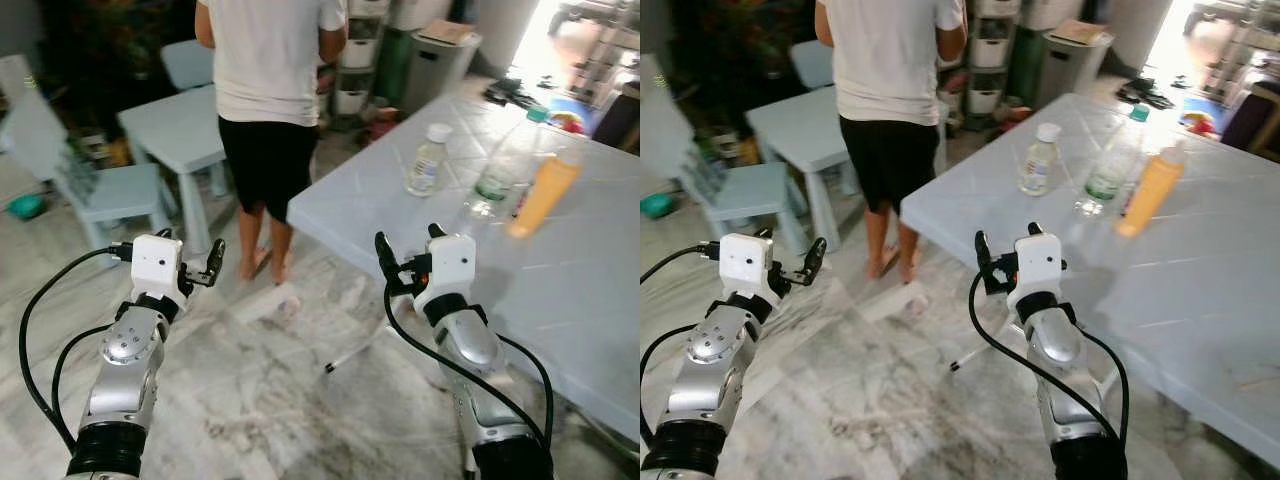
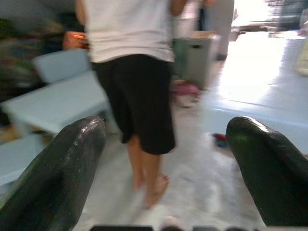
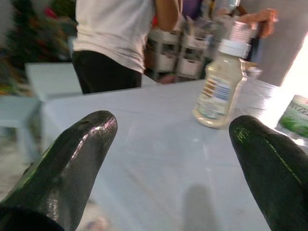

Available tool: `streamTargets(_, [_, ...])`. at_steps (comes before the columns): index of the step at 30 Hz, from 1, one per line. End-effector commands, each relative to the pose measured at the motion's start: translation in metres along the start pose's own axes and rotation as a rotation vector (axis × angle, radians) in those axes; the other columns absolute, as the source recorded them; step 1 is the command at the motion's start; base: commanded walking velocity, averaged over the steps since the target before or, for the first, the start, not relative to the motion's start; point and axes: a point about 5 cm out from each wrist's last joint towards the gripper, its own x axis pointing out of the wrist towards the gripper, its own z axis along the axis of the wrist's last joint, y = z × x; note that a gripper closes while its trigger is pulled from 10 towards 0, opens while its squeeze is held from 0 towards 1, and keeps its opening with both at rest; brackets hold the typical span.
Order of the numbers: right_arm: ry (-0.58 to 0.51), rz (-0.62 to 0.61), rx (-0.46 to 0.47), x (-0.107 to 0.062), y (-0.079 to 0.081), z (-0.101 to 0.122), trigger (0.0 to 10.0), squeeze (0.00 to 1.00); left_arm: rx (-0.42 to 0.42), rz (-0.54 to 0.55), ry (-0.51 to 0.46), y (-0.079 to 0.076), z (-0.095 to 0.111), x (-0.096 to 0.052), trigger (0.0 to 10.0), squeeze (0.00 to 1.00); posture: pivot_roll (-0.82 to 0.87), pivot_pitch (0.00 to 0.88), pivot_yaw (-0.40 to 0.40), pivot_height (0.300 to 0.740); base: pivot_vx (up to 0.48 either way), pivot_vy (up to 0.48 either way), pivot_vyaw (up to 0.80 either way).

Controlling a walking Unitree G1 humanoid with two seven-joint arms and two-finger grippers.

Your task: Restocking fridge

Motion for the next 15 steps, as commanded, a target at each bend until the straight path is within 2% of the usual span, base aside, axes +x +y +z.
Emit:
streamTargets(1, [-0.017, 0.02, 0.016, 0.0038, 0.0085, 0.004, 10.0, 0.0, 0.017, 0.021, -0.004, 0.0111, 0.0023, -0.0035, 10.0, 0.0, 0.0, 0.0, -0.053, 0.74, 0.465, 0.0, -0.64])
streamTargets(10, [-0.024, 0.024, 0.011, 0.0044, 0.0087, 0.0051, 10.0, 0.0, 0.01, 0.022, -0.006, 0.0094, 0.0019, -0.002, 10.0, 0.0, 0.0, 0.0, -0.053, 0.74, 0.465, 0.0, -0.75])
streamTargets(15, [-0.022, 0.024, 0.007, 0.0036, 0.0094, 0.0046, 10.0, 0.0, 0.009, 0.019, -0.01, 0.0086, 0.0019, -0.0018, 10.0, 0.0, 0.0, 0.0, -0.055, 0.74, 0.465, 0.0, -0.09])
